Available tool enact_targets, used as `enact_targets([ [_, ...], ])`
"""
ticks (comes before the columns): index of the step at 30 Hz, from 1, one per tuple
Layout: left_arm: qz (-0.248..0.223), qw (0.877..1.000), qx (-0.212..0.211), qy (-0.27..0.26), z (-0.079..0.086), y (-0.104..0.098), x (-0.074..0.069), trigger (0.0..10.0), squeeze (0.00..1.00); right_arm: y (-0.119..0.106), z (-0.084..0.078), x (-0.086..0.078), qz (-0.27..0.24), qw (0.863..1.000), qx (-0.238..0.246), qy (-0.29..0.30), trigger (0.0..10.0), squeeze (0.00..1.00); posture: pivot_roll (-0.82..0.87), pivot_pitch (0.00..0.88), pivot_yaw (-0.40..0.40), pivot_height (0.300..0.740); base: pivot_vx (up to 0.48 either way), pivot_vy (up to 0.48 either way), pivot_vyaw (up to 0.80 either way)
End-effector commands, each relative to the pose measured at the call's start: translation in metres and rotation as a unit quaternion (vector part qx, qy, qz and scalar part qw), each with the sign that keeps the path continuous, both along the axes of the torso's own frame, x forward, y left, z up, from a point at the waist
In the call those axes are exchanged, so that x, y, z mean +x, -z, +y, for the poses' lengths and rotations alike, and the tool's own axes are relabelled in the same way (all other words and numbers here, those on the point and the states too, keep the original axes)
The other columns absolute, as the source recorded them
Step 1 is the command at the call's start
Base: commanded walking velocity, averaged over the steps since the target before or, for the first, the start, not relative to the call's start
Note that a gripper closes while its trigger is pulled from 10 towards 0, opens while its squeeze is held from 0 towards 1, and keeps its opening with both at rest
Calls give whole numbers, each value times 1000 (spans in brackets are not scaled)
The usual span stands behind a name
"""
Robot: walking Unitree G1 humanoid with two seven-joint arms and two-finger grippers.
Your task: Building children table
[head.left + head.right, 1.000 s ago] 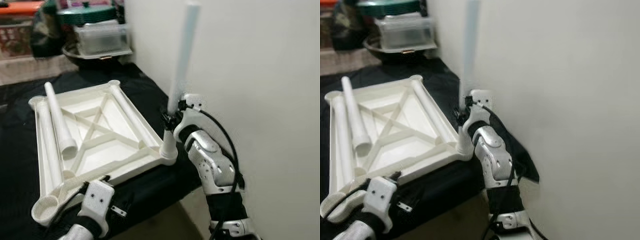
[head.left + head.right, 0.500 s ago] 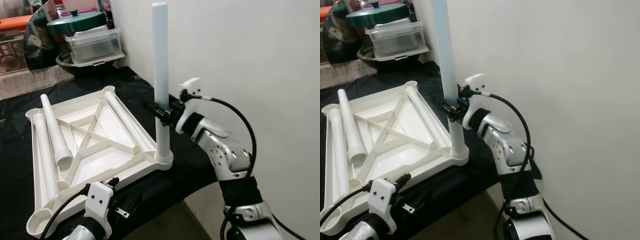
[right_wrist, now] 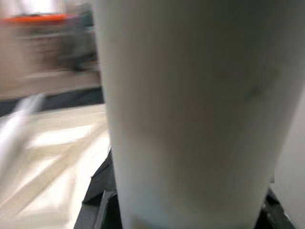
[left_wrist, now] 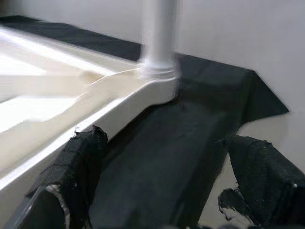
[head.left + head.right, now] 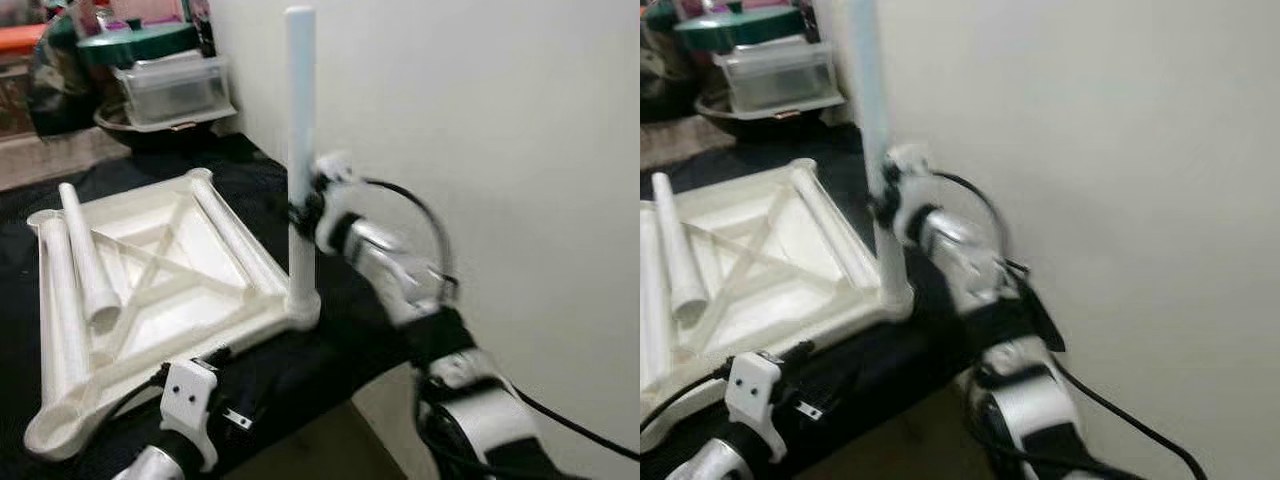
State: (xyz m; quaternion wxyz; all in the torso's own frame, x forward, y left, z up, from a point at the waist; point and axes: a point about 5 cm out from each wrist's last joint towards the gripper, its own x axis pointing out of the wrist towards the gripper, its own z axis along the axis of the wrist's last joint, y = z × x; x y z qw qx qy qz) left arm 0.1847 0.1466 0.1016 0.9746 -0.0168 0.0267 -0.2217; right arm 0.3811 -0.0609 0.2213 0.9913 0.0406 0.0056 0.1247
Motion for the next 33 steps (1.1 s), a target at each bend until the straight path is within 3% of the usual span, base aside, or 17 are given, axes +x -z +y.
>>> enact_targets([
  [1,6,1000,-1,-9,3,4,-1,10000,0,31,-31,-6,64,991,18,113,0,0,100,0,-49,740,0,0,0],
  [4,6,1000,-3,-10,4,4,0,10000,0,41,-18,-29,78,992,36,92,0,0,89,0,-33,740,0,0,0],
  [6,6,1000,-4,-9,4,4,1,10000,0,43,-10,-36,85,993,41,71,2745,0,89,0,-33,740,0,0,0],
  [7,6,1000,-5,-8,4,4,1,10000,0,41,0,-41,82,995,50,37,10000,0,80,0,-26,740,0,0,0],
  [8,6,1000,-7,-5,4,4,2,10000,0,31,8,-46,49,997,65,-4,10000,63,75,0,-23,740,0,0,0],
  [9,7,1000,-9,-3,3,4,3,10000,0,23,14,-49,24,996,82,-38,10000,1000,72,0,-23,740,0,0,0],
  [12,6,1000,-11,0,2,4,5,10000,0,-2,32,-55,-26,971,123,-203,10000,1000,75,0,-32,740,0,0,0],
  [13,5,1000,-12,1,2,5,6,10000,0,-15,36,-60,-51,950,123,-281,10000,0,79,0,-39,740,0,0,0],
  [17,1,1000,-16,-1,0,4,7,10000,0,-30,34,-78,-95,868,90,-479,10000,0,91,0,-53,740,0,0,0],
  [20,0,1000,-17,-2,0,4,8,10000,0,-30,31,-83,-96,845,77,-520,10000,0,91,0,-53,740,0,0,0],
  [21,-2,1000,-18,-2,-1,5,8,10000,0,-20,30,-89,-63,798,76,-595,10000,0,116,0,-83,740,0,0,0],
  [24,-2,1000,-20,-2,-2,5,9,10000,0,-8,35,-94,-38,771,72,-632,10000,0,128,0,-93,740,0,0,0],
  [28,-4,1000,-23,-5,-4,4,10,10000,0,17,54,-90,-19,786,36,-617,10000,0,152,0,-111,740,0,0,0],
  [29,-5,1000,-24,-7,-4,4,10,10000,0,21,60,-79,-13,819,35,-572,4824,0,153,0,-112,740,0,0,0],
  [30,-5,1000,-24,-7,-4,4,10,10000,0,21,60,-79,-13,819,35,-572,4824,0,153,0,-112,740,0,0,0],
  [31,-5,1000,-24,-7,-4,4,10,10000,0,25,63,-68,4,850,35,-526,0,0,151,0,-112,740,0,0,0],
  [33,-5,1000,-24,-8,-4,4,9,10000,0,29,63,-57,16,884,25,-467,0,0,150,0,-111,740,0,0,0],
])
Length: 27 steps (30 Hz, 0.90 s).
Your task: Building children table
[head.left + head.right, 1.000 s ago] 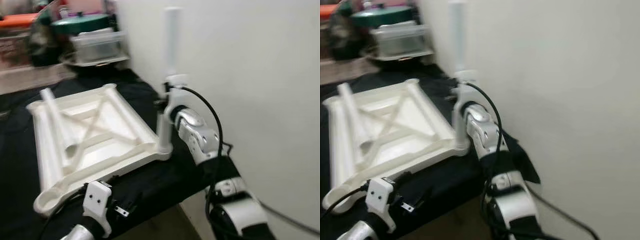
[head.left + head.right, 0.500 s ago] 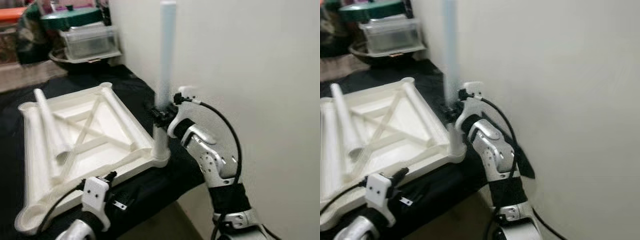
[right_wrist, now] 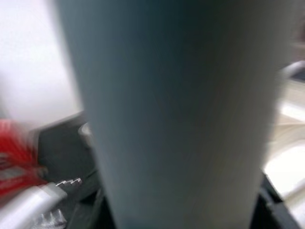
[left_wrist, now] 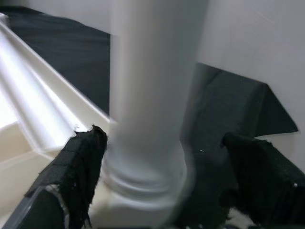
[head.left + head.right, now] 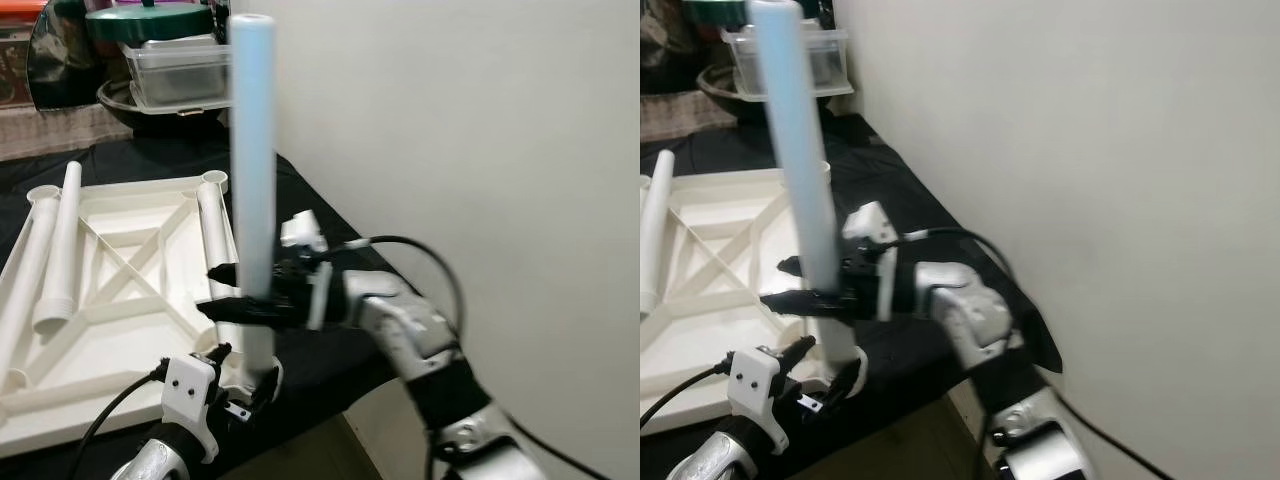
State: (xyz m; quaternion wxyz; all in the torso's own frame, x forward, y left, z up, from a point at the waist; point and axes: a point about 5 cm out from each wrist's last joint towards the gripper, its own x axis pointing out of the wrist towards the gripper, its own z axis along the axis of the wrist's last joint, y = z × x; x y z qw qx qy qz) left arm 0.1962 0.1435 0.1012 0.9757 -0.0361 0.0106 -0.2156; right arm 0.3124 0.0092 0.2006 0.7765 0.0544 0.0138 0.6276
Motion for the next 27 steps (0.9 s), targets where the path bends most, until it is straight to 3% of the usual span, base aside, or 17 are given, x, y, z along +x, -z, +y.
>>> enact_targets([
  [1,6,1000,-3,0,-1,3,-2,10000,0,13,-16,31,42,981,-38,186,0,0,140,0,-109,740,0,0,0],
  [2,6,1000,-4,0,-2,3,-3,10000,0,18,-30,47,65,950,-59,298,0,0,138,0,-109,740,0,0,0],
  [3,6,1000,-4,0,-2,3,-3,10000,0,18,-30,47,65,950,-59,298,0,0,138,0,-109,740,0,0,0],
  [5,5,1000,-6,2,-2,3,-3,10000,0,28,-75,67,122,854,-65,501,0,0,133,0,-107,740,0,0,0],
  [7,5,1000,-6,2,-2,3,-3,10000,0,28,-75,67,122,854,-65,501,0,0,133,0,-107,740,0,0,0],
  [8,4,1000,-7,3,-2,2,-4,10000,0,31,-93,69,133,819,-64,554,0,0,126,0,-103,740,0,0,0],
  [11,4,1000,-8,3,-2,2,-4,10000,0,32,-107,64,127,792,-60,594,0,0,109,0,-90,740,0,0,0],
  [12,4,1000,-9,5,-2,1,-4,10000,0,27,-102,56,122,806,-46,577,10000,0,100,0,-83,740,0,0,0],
  [13,4,1000,-9,5,-2,1,-4,10000,0,27,-102,56,122,806,-46,577,10000,0,100,0,-83,740,0,0,0],
  [14,5,1000,-10,7,-2,1,-4,10000,0,20,-90,47,116,832,-17,542,10000,0,94,0,-79,740,0,0,0],
  [15,5,1000,-10,7,-2,1,-4,10000,0,20,-90,47,116,832,-17,542,10000,0,94,0,-79,740,0,0,0],
  [16,5,1000,-11,10,-2,1,-4,10000,0,8,-75,38,109,869,33,481,10000,0,93,0,-75,740,0,0,0],
  [17,5,1000,-11,10,-2,1,-4,10000,0,8,-75,38,109,869,33,481,10000,0,93,0,-75,740,0,0,0],
  [18,5,1000,-12,11,-2,1,-3,10000,0,-4,-63,32,84,899,66,426,10000,1000,96,0,-76,740,0,0,0],
  [22,5,1000,-12,12,-2,1,-3,10000,0,-12,-55,30,69,924,79,368,10000,1000,105,0,-82,740,0,0,0],
  [23,5,1000,-12,12,-2,1,-2,10000,0,-23,-52,30,55,948,91,299,10000,0,106,0,-84,740,0,0,0],
  [27,3,1000,-12,10,-3,2,0,10000,0,-40,-48,25,4,986,95,140,10000,0,115,0,-92,740,0,0,0],
])
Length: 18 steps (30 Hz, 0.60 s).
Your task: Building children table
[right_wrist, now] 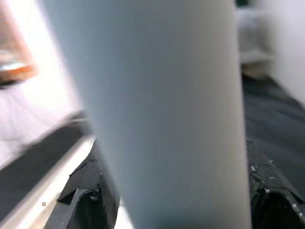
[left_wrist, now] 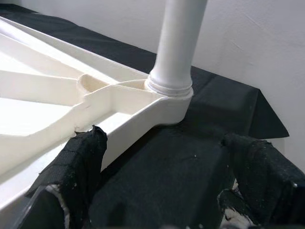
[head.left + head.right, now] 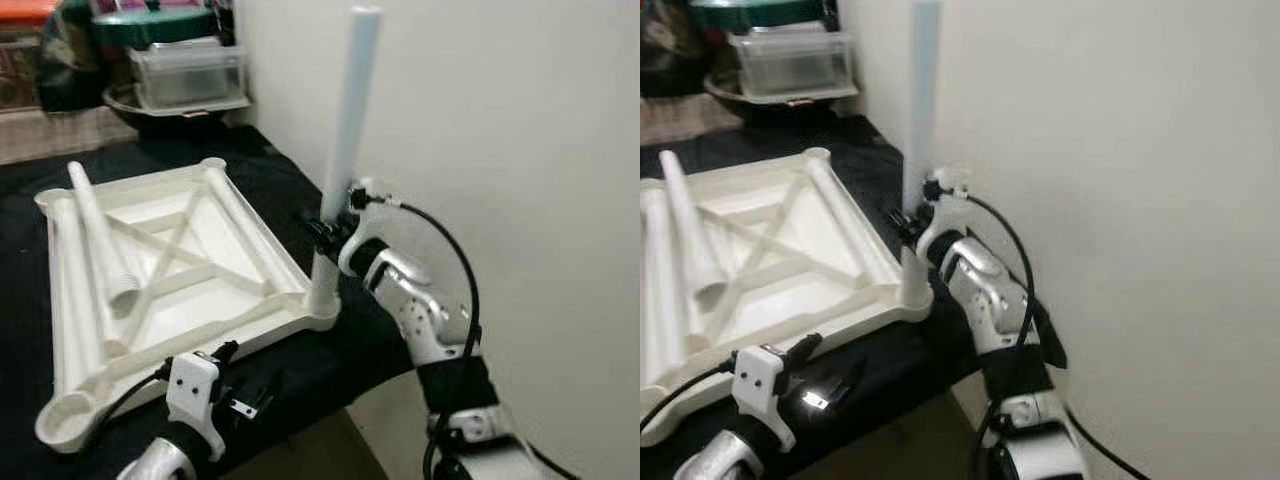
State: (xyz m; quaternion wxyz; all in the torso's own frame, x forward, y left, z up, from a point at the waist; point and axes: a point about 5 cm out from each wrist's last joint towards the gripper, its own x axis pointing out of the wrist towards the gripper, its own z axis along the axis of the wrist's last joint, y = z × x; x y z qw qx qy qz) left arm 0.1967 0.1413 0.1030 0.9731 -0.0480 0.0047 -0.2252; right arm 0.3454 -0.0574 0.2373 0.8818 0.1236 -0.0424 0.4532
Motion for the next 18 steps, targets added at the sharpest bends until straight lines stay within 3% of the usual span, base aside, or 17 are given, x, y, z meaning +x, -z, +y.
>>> enact_targets([
  [1,6,1000,1,0,0,4,0,10000,0,-6,19,-15,-38,988,1,-149,10000,0,123,0,-99,740,0,0,0],
  [3,5,1000,1,-1,0,4,1,10000,0,-1,22,-27,-47,968,-18,-247,10000,0,127,0,-105,740,0,0,0],
  [5,5,1000,0,-1,-1,4,1,10000,0,7,27,-31,-32,960,-28,-277,10000,0,133,0,-110,740,0,0,0],
  [6,5,1000,-1,-1,-1,4,1,10000,0,12,30,-34,-21,955,-34,-294,5294,0,137,0,-113,740,0,0,0],
  [9,5,1000,-1,-1,-1,4,2,10000,0,19,34,-36,-14,953,-38,-301,5294,0,147,0,-122,740,0,0,0],
  [10,5,1000,-1,-2,-2,4,2,10000,0,28,40,-31,5,960,-45,-276,0,0,151,0,-124,740,0,0,0],
  [11,5,1000,-2,-3,-2,5,1,10000,0,38,43,-22,12,974,-70,-214,0,0,154,0,-126,740,0,0,0],
  [12,5,1000,-2,-4,-2,5,1,10000,0,48,43,-5,43,990,-94,-100,0,0,148,0,-125,740,0,0,0],
  [13,5,1000,-2,-4,-2,5,1,10000,0,48,43,-5,43,990,-94,-100,0,0,148,0,-125,740,0,0,0],
  [14,5,1000,-2,-4,-2,5,0,10000,0,56,30,16,90,989,-102,66,0,0,142,0,-123,740,0,0,0],
  [15,5,1000,-2,-4,-2,5,0,10000,0,56,30,16,90,989,-102,66,0,0,142,0,-123,740,0,0,0],
  [16,5,1000,-3,-4,-2,5,0,10000,0,65,11,29,132,964,-109,203,0,0,141,0,-122,740,0,0,0],
  [17,5,1000,-4,-4,-2,5,-1,10000,0,70,-3,34,161,939,-112,281,0,0,137,0,-121,740,0,0,0],
  [18,5,1000,-4,-4,-2,5,-1,10000,0,70,-3,34,161,939,-112,281,0,0,137,0,-121,740,0,0,0],
])
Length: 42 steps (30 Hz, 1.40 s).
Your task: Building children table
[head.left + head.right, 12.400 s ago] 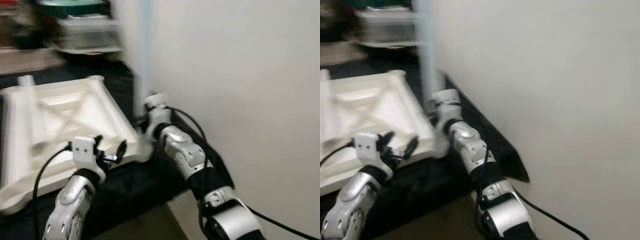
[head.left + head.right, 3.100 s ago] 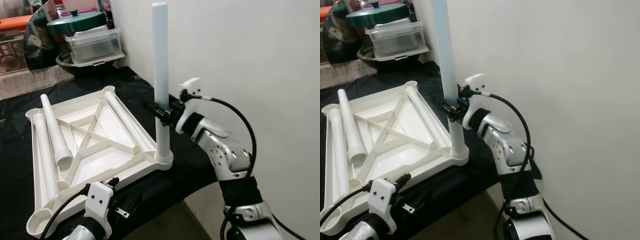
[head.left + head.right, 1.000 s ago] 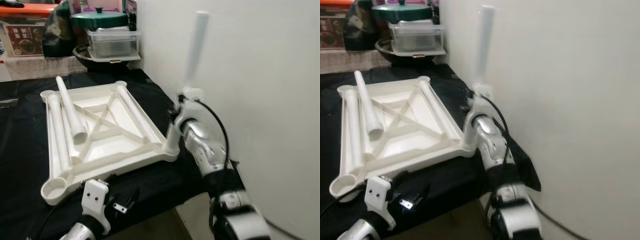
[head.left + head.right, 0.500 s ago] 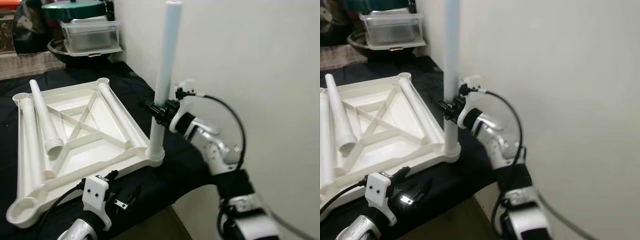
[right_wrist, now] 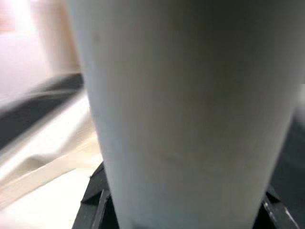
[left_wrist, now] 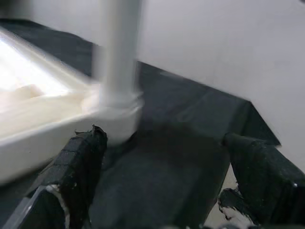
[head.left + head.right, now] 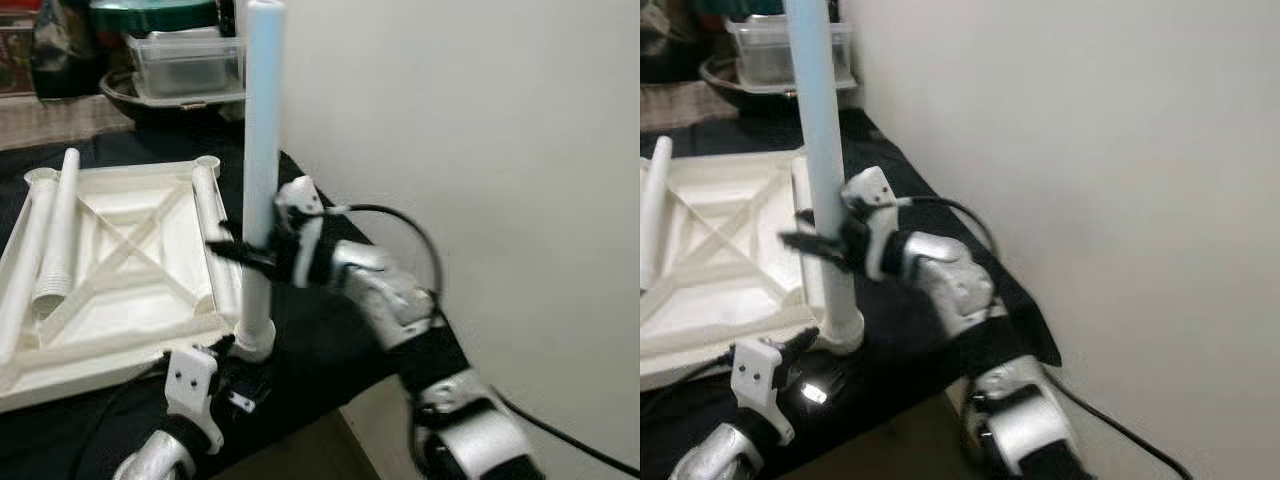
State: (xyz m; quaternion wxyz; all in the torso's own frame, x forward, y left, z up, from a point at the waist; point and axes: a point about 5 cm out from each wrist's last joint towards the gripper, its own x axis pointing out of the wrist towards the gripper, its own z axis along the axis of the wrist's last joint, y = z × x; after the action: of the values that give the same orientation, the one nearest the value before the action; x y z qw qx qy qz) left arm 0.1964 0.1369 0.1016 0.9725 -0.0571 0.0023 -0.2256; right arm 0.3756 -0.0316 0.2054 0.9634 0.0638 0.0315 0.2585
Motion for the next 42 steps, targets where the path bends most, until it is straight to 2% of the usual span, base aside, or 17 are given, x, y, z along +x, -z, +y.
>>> enact_targets([
  [1,6,1000,5,-3,2,3,-1,10000,0,44,-51,5,104,978,-8,181,0,0,132,0,-118,740,0,0,0],
  [6,7,1000,4,-1,3,3,-2,10000,0,53,-73,-7,116,958,34,261,0,0,117,0,-105,740,0,0,0],
  [7,7,1000,4,0,4,3,-2,10000,0,55,-68,-15,120,963,58,236,8667,0,113,0,-98,740,0,0,0],
  [9,8,1000,4,2,4,3,-2,10000,0,46,-54,-23,89,976,99,170,10000,0,107,0,-91,740,0,0,0],
  [10,8,1000,4,3,5,3,-2,10000,0,34,-46,-27,51,983,134,117,10000,1000,105,0,-87,740,0,0,0],
  [17,8,1000,4,4,5,2,-1,10000,0,3,-27,-32,-11,982,177,-58,10000,1000,109,0,-91,740,0,0,0],
  [18,8,1000,4,4,5,3,0,10000,0,-12,-19,-38,-39,971,175,-159,10000,0,113,0,-94,740,0,0,0],
  [25,5,1000,5,-4,7,3,2,10000,0,-9,-3,-74,-69,890,67,-446,10000,0,136,0,-116,740,0,0,0],
  [28,5,1000,5,-6,7,3,2,10000,0,10,4,-73,-44,898,41,-436,10000,0,145,0,-120,740,0,0,0],
  [29,5,1000,5,-6,7,3,1,10000,0,17,7,-65,-42,920,24,-390,0,0,145,0,-119,740,0,0,0],
  [34,6,1000,5,-6,7,3,0,10000,0,25,7,-52,-15,949,13,-316,0,0,140,0,-116,740,0,0,0],
  [35,6,1000,5,-5,7,3,-1,10000,0,32,1,-37,12,978,4,-207,0,0,133,0,-112,740,0,0,0],
  [36,6,1000,5,-5,7,3,-1,10000,0,32,1,-37,12,978,4,-207,0,0,133,0,-112,740,0,0,0],
  [37,7,1000,4,-4,7,2,-1,10000,0,40,-14,-20,52,997,1,-65,0,0,128,0,-109,740,0,0,0],
  [38,7,1000,3,-3,7,2,-2,10000,0,51,-42,-10,91,992,4,92,0,0,125,0,-106,740,0,0,0],
  [40,7,1000,3,-3,7,2,-2,10000,0,51,-42,-10,91,992,4,92,0,0,125,0,-106,740,0,0,0],
  [42,8,1000,3,-2,7,2,-3,10000,0,60,-69,-10,111,971,4,211,0,0,122,0,-101,740,0,0,0],
])
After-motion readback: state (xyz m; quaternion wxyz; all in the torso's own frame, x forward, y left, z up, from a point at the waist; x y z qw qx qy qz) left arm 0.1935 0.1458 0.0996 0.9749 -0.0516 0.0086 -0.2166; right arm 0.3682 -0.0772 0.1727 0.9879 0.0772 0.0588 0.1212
